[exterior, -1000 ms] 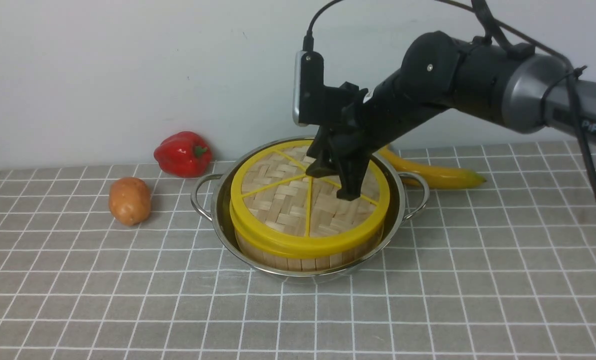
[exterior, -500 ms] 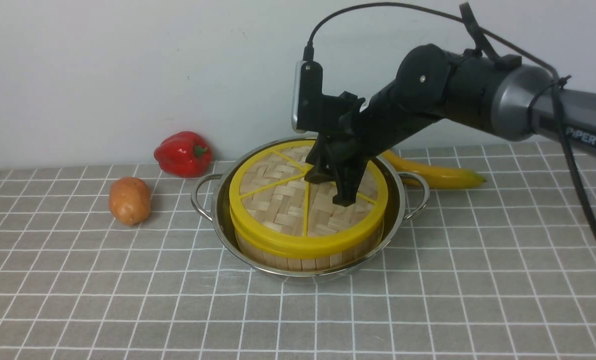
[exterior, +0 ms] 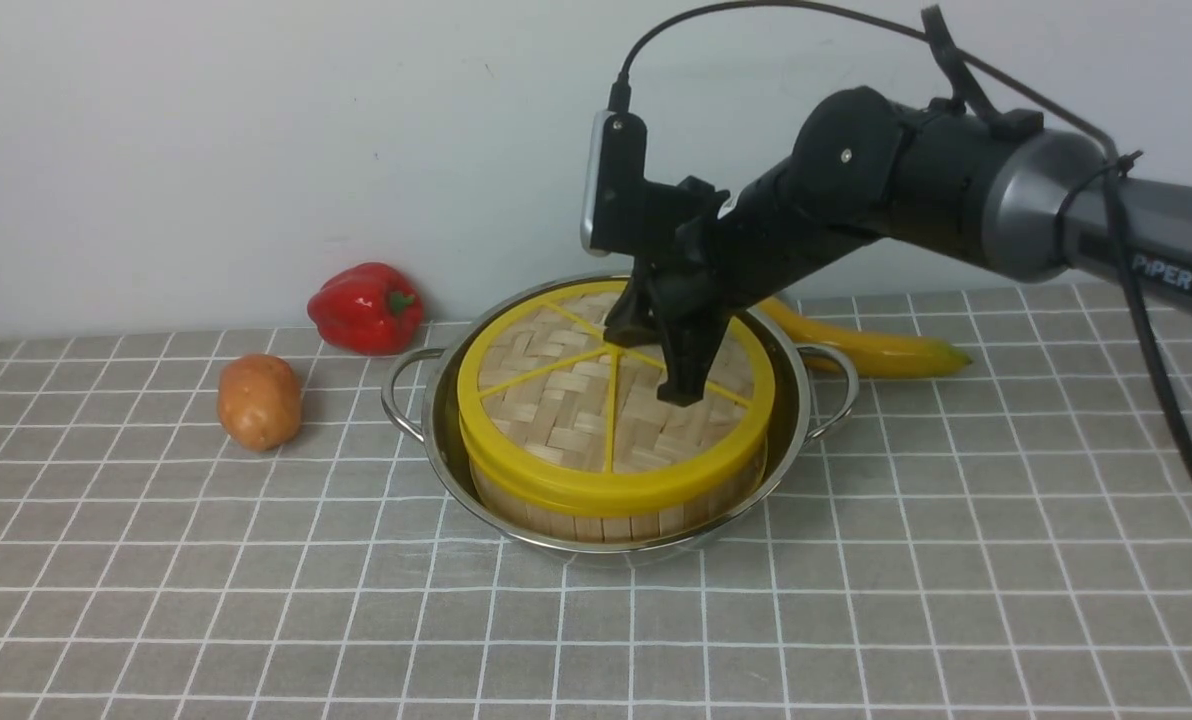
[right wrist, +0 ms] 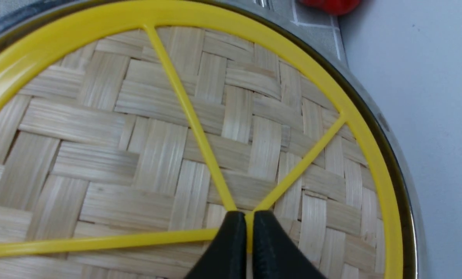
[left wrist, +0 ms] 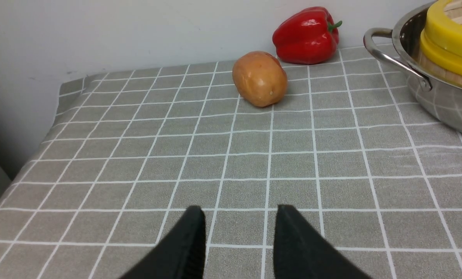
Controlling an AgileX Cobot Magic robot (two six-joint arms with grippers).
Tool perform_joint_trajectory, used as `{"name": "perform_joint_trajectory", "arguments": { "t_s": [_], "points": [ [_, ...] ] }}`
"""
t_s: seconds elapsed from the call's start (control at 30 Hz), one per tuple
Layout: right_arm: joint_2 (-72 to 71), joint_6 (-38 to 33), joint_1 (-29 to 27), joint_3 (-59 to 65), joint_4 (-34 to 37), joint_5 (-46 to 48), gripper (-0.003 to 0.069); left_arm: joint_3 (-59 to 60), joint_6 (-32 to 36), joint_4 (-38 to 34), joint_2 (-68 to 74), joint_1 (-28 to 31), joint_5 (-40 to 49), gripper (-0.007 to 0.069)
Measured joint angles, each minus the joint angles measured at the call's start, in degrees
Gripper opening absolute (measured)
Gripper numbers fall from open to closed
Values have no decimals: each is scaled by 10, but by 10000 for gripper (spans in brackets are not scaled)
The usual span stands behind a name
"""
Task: Place the steamer in the pot on the grey tablecloth, and put the lid on the steamer.
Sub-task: 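Place the bamboo steamer lid onto the steamer basket in the pot with the right gripper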
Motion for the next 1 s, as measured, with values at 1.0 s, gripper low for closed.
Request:
{"name": "perform_joint_trajectory", "arguments": {
  "t_s": [1.0],
  "points": [
    [-14,-3,1,-3,-29,-32,70,0,0,0,0,0,0,243]
  ]
}}
